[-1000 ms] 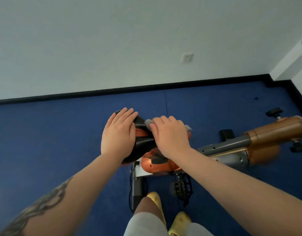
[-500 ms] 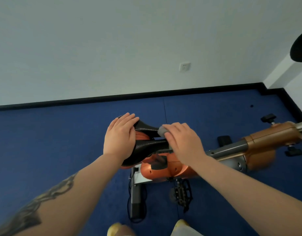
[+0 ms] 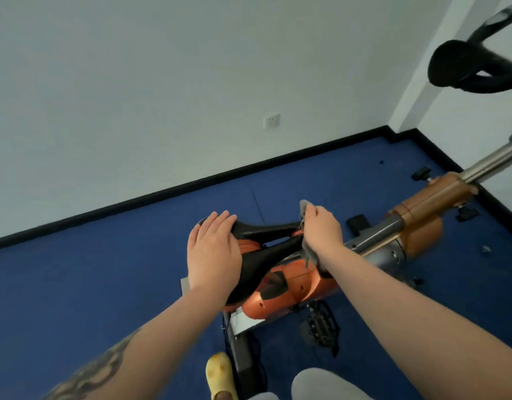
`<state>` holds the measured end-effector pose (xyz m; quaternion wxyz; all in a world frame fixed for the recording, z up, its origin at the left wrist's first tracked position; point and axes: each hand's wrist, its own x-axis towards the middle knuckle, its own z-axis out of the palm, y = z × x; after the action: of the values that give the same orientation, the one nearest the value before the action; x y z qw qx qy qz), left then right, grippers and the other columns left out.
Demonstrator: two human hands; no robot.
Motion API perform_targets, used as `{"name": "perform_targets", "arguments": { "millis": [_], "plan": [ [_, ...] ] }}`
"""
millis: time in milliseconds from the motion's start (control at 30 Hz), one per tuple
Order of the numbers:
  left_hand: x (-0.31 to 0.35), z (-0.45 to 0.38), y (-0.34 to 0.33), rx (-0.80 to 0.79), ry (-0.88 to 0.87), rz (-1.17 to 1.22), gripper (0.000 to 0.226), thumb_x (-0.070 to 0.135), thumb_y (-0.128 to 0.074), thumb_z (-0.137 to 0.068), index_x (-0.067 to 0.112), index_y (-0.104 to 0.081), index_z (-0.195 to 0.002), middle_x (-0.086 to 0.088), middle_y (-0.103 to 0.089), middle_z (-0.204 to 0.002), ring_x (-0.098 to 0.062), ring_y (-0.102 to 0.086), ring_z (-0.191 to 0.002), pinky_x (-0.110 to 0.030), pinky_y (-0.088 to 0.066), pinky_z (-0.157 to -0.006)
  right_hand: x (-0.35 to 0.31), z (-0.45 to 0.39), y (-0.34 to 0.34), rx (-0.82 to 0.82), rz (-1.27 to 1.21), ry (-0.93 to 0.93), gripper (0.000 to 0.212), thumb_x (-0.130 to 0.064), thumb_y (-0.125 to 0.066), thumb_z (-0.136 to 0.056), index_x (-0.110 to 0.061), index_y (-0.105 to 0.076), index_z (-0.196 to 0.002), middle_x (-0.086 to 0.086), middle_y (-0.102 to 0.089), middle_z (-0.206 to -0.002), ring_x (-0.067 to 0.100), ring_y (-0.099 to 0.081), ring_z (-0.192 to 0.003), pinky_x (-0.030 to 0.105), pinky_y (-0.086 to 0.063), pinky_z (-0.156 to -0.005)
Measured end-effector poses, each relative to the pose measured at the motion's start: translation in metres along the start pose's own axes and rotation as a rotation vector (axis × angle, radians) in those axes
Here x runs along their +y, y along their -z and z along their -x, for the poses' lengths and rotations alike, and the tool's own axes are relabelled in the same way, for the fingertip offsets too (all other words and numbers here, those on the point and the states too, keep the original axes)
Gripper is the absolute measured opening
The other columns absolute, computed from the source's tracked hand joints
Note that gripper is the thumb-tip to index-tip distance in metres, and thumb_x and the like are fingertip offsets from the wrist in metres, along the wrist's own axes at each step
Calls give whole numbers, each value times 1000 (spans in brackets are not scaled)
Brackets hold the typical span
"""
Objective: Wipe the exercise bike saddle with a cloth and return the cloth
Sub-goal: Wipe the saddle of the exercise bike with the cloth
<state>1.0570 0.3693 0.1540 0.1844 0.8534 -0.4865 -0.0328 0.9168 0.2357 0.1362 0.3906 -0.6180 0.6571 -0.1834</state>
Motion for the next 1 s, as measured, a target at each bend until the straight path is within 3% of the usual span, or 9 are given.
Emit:
{"name": "perform_targets", "arguments": {
  "millis": [67, 200, 300, 367, 533, 667, 800, 900, 1000],
  "plan": [
    [-3, -3, 4, -46, -38, -3, 42, 20, -34, -94, 26, -49, -133, 10, -45, -144, -10, -29, -139, -34, -16, -117, -3, 8, -2, 68, -110, -72, 43, -34, -25, -100, -6, -56, -113, 13, -59, -114, 29, -54, -96, 36, -38, -78],
    [-21, -23, 16, -164, -320, -83, 41, 27, -33, -94, 28, -50, -131, 11, -53, -135, -13, -40, -130, -31, -25, -111, -7, 50, -24, 289, -289, -140, 45, -32, -32, -101, -2, -38, -134, 19, -38, -136, 34, -47, -115, 33, -36, -91],
    [-31, -35, 17, -202, -465, -71, 43, 32, -28, -92, 26, -53, -126, 10, -57, -128, -14, -46, -123, -33, -29, -110, -18, 47, -25, 300, -306, -217, 47, -31, -32, -101, 0, -32, -137, 23, -35, -139, 35, -47, -115, 27, -32, -81],
    [-33, -36, 13, -199, -467, -25, 42, 31, -26, -90, 28, -53, -123, 12, -58, -125, -13, -46, -122, -35, -27, -112, -23, 43, -22, 328, -340, -261, 47, -30, -31, -101, 2, -33, -136, 25, -36, -139, 35, -46, -117, 28, -31, -80],
    [-36, -36, 7, -171, -433, 81, 39, 27, -34, -89, 28, -56, -120, 14, -60, -123, -9, -47, -123, -35, -28, -112, -32, 78, -57, 403, -351, -337, 57, -33, -33, -100, -4, -17, -146, 18, -29, -151, 30, -36, -133, 32, -31, -102],
    [-38, -38, 6, -173, -471, 104, 39, 26, -35, -89, 26, -56, -121, 13, -61, -124, -10, -47, -124, -37, -29, -111, -36, 92, -72, 363, -383, -365, 54, -35, -36, -99, 2, -26, -139, 19, -42, -141, 31, -43, -128, 29, -33, -100],
    [-41, -38, 5, -172, -470, 130, 37, 24, -37, -90, 25, -57, -121, 11, -61, -124, -11, -48, -124, -38, -29, -111, -37, 78, -70, 359, -412, -484, 55, -41, -33, -98, 2, -30, -134, 20, -47, -136, 34, -48, -121, 37, -39, -102],
    [-40, -37, 5, -174, -464, 140, 36, 23, -40, -90, 27, -57, -122, 12, -61, -125, -10, -47, -125, -37, -27, -112, -42, 113, -100, 407, -304, -352, 63, -46, -33, -95, -7, -21, -143, 16, -38, -145, 31, -42, -128, 43, -35, -107],
    [-40, -37, 6, -166, -455, 155, 36, 23, -41, -90, 28, -57, -122, 13, -60, -126, -8, -45, -125, -33, -22, -114, -34, 148, -118, 317, -321, -193, 66, -52, -30, -90, -19, -18, -146, 7, -34, -148, 25, -38, -132, 48, -36, -107]
  ]
}}
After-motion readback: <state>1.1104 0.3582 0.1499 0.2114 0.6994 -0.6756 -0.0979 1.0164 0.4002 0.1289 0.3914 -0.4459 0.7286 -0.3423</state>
